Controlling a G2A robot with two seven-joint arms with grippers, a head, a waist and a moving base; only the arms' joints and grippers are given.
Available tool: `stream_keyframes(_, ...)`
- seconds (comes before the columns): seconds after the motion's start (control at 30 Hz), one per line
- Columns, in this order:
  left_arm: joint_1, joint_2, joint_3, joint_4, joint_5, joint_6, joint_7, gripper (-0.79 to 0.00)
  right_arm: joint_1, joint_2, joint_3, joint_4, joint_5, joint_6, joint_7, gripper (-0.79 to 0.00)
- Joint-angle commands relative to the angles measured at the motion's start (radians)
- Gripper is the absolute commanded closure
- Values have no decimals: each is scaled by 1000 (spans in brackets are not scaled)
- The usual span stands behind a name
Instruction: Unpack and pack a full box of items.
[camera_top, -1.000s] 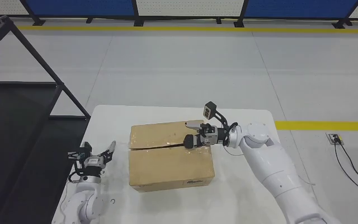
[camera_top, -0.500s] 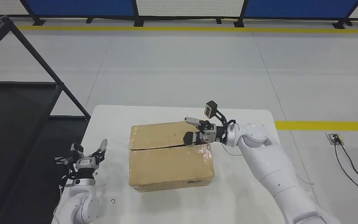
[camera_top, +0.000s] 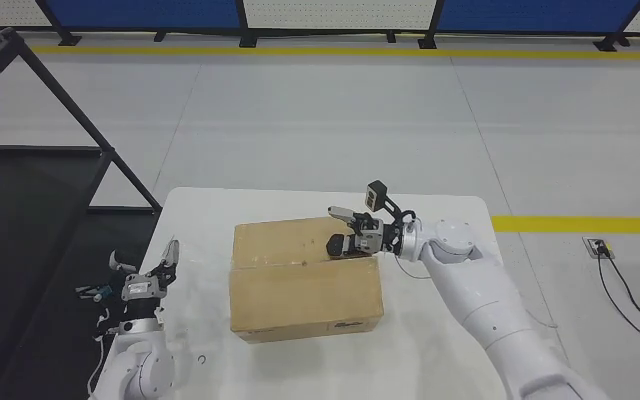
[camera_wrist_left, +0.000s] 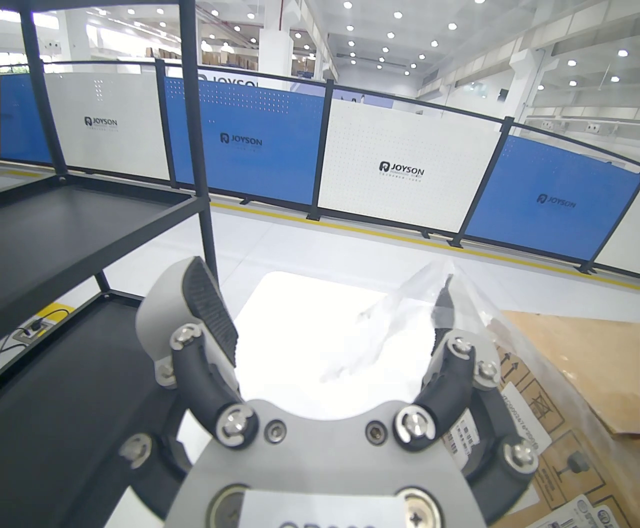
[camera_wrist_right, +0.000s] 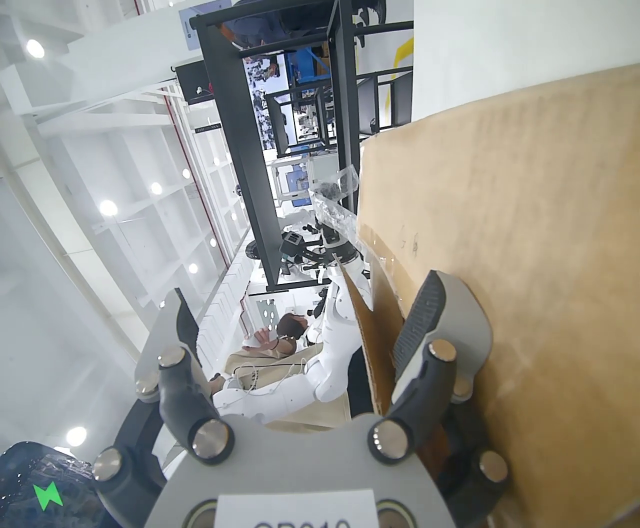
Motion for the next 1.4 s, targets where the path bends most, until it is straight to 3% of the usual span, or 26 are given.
stream_keyframes(0.0, -1, -2, -3, -2, 1, 0, -4, -785, -5, 1, 10, -4, 13, -34, 5, -785)
stream_keyframes(0.13, 0, -6, -5, -5, 9, -4, -13, -785, -23, 12, 44, -44, 33, -86, 36, -785)
stream_keyframes(0.3, -1, -10, -7, -8, 20, -8, -16, -785, -56, 32, 77, -114, 58, -25, 150, -785)
stream_keyframes(0.43, -7, -15, -8, -14, 25, -9, -18, -785, -86, 44, 95, -163, 55, 0, 173, -785)
stream_keyframes(0.6, -11, -19, -10, -24, 33, -10, -17, -785, -119, 54, 106, -216, 42, 23, 158, -785)
stream_keyframes(1.0, -12, -29, -30, -61, 44, -15, -9, -785, -139, 57, 94, -233, -47, 50, -63, -785)
stream_keyframes(1.37, -15, -38, -34, -101, 70, -23, -19, -785, -140, 53, 75, -229, -64, 59, -100, -785)
